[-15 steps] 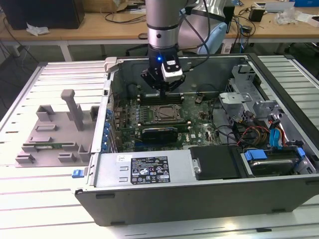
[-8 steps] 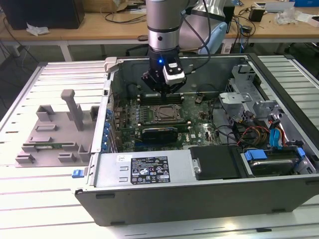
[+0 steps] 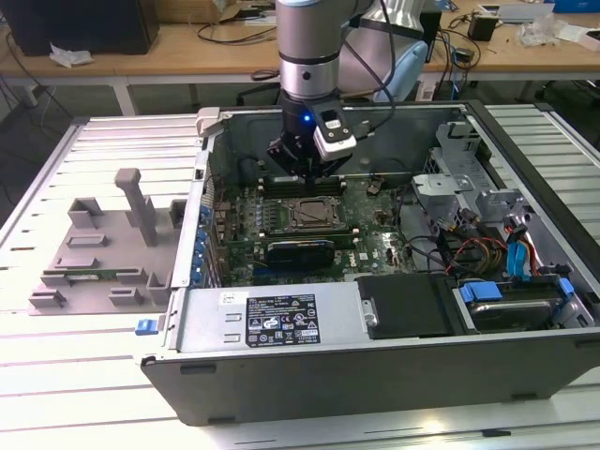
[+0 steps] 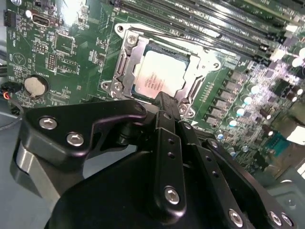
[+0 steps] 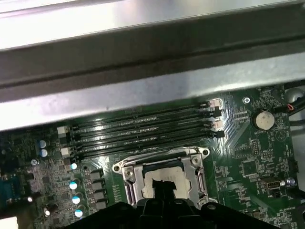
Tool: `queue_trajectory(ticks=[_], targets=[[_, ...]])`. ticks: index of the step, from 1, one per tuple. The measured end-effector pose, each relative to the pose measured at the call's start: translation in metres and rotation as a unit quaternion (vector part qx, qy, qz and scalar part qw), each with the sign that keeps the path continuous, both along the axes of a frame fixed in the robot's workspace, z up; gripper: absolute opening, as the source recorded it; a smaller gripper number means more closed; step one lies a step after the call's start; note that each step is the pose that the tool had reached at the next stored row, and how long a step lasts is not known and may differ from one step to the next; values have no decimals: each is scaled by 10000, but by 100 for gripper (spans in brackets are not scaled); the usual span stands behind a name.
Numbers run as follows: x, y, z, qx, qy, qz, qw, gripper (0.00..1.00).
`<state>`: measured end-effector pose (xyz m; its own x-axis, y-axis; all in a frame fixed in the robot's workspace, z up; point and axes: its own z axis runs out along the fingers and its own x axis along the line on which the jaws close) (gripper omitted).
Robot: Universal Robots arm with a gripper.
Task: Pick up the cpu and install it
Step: 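Install the first cpu locking lever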
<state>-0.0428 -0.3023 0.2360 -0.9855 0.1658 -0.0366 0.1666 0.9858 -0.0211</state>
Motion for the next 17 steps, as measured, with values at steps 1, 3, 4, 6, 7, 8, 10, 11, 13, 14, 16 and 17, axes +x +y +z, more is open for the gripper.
queue_trajectory(ticks=[1,3,4,6,7,8,10,11,13,14,16,17], targets=[[0,-15,-3,0,-18,24,10000,11],[0,-54,-9,0,-80,74,9999,11],[0,-81,-11,0,-134,101,9999,11],[0,-113,-12,-1,-190,116,9998,11],[0,-151,-13,-1,-226,122,9997,11],[1,-177,-13,-1,-239,123,9996,11],[1,-215,-13,-1,-242,123,9996,11],[1,-222,-13,-1,-242,123,9996,11],[0,-224,-6,-1,-242,122,9996,11],[0,-224,44,1,-243,123,9996,11],[1,-224,57,4,-243,123,9996,11],[0,-224,58,4,-243,123,9996,11]])
